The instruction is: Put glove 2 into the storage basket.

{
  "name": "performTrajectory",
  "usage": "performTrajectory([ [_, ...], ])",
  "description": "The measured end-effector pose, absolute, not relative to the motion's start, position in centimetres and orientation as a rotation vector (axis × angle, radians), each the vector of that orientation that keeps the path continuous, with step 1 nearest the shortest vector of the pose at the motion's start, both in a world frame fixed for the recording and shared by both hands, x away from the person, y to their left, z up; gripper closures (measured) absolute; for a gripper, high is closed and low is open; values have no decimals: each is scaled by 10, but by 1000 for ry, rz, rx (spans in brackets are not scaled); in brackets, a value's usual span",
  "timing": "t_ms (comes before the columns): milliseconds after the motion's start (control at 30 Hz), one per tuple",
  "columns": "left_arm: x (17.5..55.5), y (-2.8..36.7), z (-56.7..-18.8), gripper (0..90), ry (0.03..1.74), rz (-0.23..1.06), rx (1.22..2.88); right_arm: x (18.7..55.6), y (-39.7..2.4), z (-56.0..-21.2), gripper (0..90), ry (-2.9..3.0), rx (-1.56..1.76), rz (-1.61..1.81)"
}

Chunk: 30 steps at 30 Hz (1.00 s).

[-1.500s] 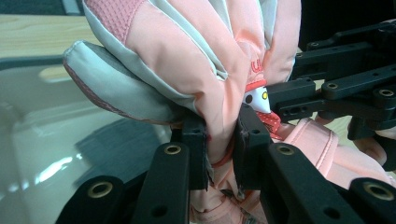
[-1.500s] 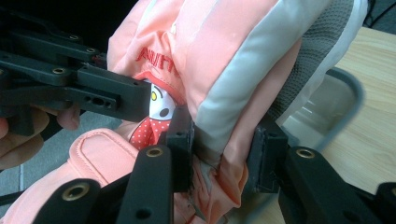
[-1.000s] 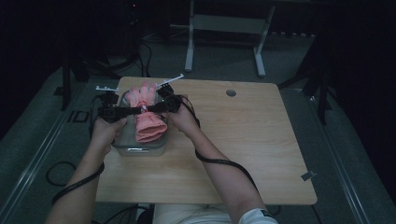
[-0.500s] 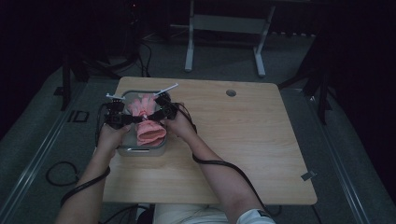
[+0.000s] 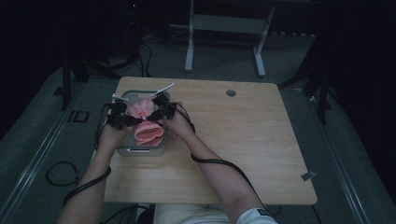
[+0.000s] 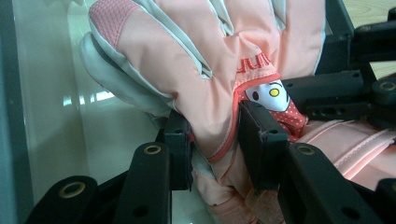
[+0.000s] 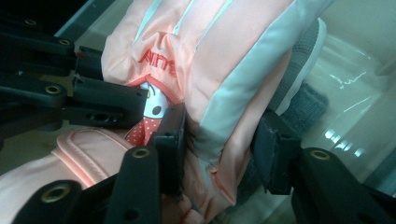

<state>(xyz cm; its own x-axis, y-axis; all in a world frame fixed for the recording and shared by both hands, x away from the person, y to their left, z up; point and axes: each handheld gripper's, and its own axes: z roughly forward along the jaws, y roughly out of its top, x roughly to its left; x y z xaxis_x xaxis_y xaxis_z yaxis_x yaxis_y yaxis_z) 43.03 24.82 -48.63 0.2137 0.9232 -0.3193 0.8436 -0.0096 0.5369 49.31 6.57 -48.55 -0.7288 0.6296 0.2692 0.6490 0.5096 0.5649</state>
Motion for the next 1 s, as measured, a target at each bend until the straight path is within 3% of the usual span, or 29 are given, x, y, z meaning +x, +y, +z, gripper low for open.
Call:
performTrajectory([
  [167,428,247,-486,617,1626,180,1847,494,61,-479,518,-2714,-1140,-1049],
  [267,427,244,-485,591,1622,256,1874,495,57,-475,484,-2735,-1129,-1067],
  [433,427,240,-482,486,1612,314,1889,496,46,-465,461,-2722,-1139,-1144],
  [500,427,240,-479,361,1616,344,1861,495,42,-462,437,-2718,-1122,-1152],
  [533,426,241,-478,361,1611,357,1856,495,42,-462,437,-2718,-1122,-1152],
  [567,426,242,-477,264,1602,371,1845,494,40,-461,434,-2718,-1115,-1151],
  [667,425,244,-476,204,1592,392,1847,493,38,-460,395,-2718,-1102,-1172],
  [700,425,245,-476,142,1584,398,1847,492,36,-456,371,-2719,-1087,-1183],
  [1000,421,253,-469,81,1529,407,1806,482,33,-438,336,-2728,-1020,-1248],
])
